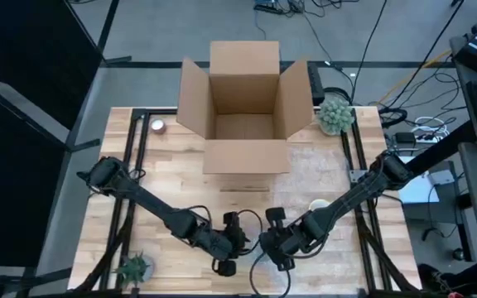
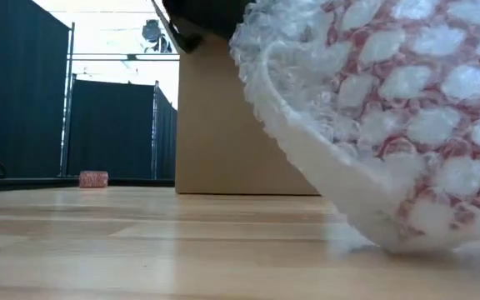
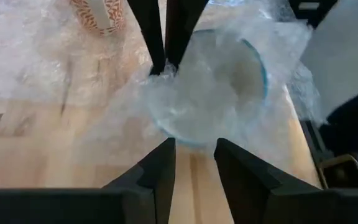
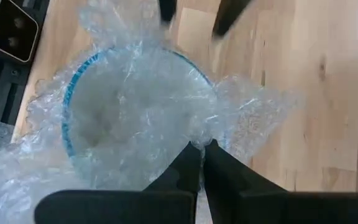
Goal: Wrap mug
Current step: Wrap the red cup with the left transparent bubble wrap
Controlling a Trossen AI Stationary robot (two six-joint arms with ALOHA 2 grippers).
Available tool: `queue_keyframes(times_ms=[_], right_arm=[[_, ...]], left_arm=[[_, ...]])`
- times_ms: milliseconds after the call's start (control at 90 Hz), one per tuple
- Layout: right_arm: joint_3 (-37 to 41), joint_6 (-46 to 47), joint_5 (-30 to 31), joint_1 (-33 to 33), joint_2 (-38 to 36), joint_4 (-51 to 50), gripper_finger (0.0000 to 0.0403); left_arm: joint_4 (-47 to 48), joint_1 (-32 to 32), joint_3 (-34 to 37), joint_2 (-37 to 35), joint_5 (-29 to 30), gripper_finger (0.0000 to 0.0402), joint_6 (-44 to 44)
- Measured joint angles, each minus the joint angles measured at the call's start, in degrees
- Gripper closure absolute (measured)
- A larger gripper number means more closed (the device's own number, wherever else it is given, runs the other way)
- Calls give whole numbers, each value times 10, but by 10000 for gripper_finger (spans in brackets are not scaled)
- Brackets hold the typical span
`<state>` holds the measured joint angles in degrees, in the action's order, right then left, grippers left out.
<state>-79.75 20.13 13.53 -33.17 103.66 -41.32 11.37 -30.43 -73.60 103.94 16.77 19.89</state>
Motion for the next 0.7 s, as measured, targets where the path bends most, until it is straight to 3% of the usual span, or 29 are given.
queue_keyframes(times_ms=[256, 433, 700], right_arm=[[0, 1, -1, -1, 0, -8, 403], [0, 1, 1, -1, 0, -11, 403], [0, 4, 2, -4, 0, -11, 403]], left_arm=[[60, -34, 1, -24, -39, 291, 55], [3, -39, 47, -23, -39, 249, 110], [-130, -35, 94, 14, -2, 183, 110]])
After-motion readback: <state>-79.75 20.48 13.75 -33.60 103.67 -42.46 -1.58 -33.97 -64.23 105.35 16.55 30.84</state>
